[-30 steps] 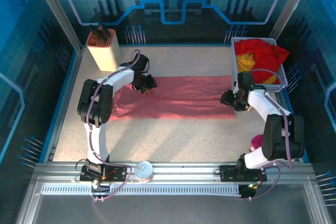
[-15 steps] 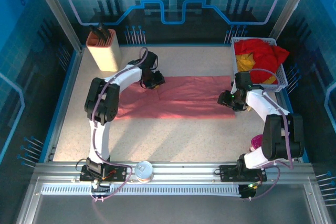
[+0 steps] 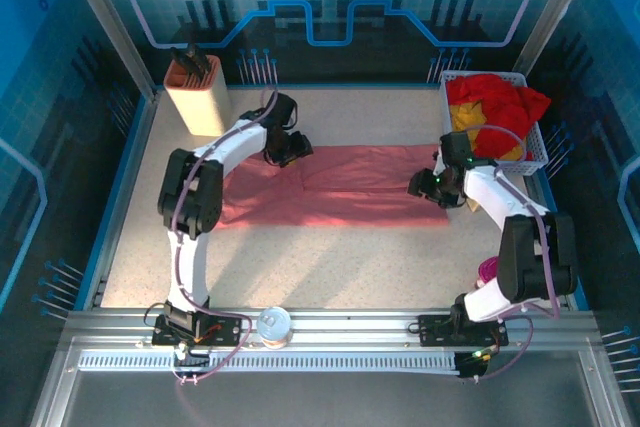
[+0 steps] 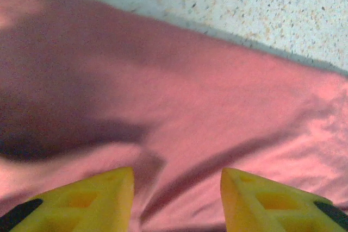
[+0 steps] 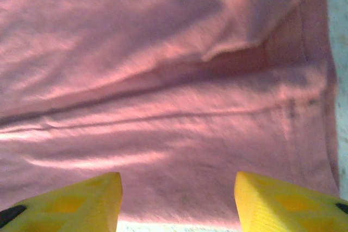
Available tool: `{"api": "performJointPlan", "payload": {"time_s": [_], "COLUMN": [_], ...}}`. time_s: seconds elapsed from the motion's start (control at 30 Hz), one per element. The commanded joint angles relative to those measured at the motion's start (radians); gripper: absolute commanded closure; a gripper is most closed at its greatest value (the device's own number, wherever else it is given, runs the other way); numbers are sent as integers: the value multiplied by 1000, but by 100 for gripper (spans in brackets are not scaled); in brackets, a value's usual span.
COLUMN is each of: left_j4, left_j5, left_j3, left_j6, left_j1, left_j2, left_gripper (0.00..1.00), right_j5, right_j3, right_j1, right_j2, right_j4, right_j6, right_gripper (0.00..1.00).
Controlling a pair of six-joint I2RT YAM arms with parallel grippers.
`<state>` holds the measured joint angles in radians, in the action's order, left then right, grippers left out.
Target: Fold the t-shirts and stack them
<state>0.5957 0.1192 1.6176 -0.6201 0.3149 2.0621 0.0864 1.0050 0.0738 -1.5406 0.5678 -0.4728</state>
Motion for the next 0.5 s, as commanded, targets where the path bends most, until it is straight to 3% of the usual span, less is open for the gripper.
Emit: {"api": "performJointPlan", "payload": {"time_s": [0.0, 0.13, 0.47], "left_j4": [108, 89, 68], "left_j5": [-90, -102, -101], "left_j3": [-90, -256, -449], "left_j6": [73, 85, 57], "left_j1": [-8, -20, -48], "left_j2": [-145, -217, -241], "left_gripper": [50, 40, 39], "right_j5": [-22, -33, -63], "right_j3": [116, 219, 459], "right_j1": [33, 69, 90], "right_j2": [-82, -205, -506], "right_j4": [-16, -55, -2], "right_j6": [6, 8, 10], "right_gripper": [40, 29, 31]}}
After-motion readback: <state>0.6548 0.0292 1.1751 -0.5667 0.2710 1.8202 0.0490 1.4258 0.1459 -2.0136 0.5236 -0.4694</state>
